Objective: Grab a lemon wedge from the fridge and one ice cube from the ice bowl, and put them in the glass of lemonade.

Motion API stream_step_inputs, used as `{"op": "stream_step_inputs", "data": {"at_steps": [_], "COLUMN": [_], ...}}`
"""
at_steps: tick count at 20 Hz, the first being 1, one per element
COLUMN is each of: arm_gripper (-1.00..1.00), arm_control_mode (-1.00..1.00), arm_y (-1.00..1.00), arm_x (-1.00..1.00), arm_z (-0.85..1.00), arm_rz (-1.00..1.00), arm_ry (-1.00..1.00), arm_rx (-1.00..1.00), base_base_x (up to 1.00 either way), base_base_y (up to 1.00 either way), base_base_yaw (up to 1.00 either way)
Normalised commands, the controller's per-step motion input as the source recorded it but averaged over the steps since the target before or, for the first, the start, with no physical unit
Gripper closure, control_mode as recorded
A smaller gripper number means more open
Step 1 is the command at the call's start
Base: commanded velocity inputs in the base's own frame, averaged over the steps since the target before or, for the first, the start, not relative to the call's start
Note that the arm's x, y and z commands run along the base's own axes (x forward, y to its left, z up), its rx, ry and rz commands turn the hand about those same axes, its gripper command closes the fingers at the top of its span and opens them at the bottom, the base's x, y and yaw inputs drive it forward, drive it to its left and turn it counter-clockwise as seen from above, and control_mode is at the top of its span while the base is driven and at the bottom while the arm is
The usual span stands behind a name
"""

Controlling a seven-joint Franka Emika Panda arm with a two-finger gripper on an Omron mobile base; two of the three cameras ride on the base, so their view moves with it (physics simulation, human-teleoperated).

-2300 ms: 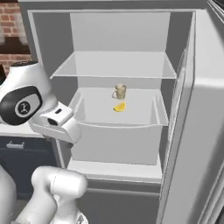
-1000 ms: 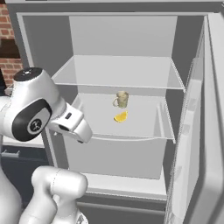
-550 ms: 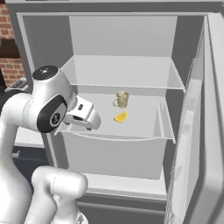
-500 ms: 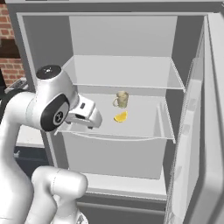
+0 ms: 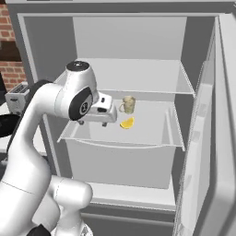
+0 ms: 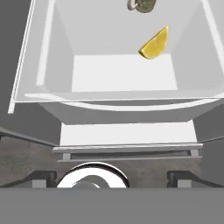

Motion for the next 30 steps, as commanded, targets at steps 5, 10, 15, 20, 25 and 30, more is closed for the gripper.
{"op": "stream_step_inputs", "data": {"at_steps": [5,10,15,20,25,30], "arm_gripper": [-1.00,-1.00,-1.00,-1.00,-1.00,-1.00], "arm_control_mode": [-1.00,-1.00,-1.00,-1.00,-1.00,-1.00], "arm_y": [-0.23,-0.30,-0.22,-0.02,0.00,-0.05], "arm_x": [0.33,0.36,0.56,0.61,0.71,0.21], "arm_z": [-0.51,-0.56,-0.60,-0.08,0.00,-0.07], "arm_rz": [0.01,0.00,0.00,-0.04,-0.11,-0.12], "arm_ry": [0.00,-0.01,0.00,0.00,0.00,-0.02], "arm_rx": [0.00,0.00,0.00,0.00,0.00,0.04], "base_base_x": [0.00,0.00,0.00,0.00,0.00,0.00], "base_base_y": [0.00,0.00,0.00,0.00,0.00,0.00], "base_base_yaw": [0.00,0.00,0.00,0.00,0.00,0.00]}}
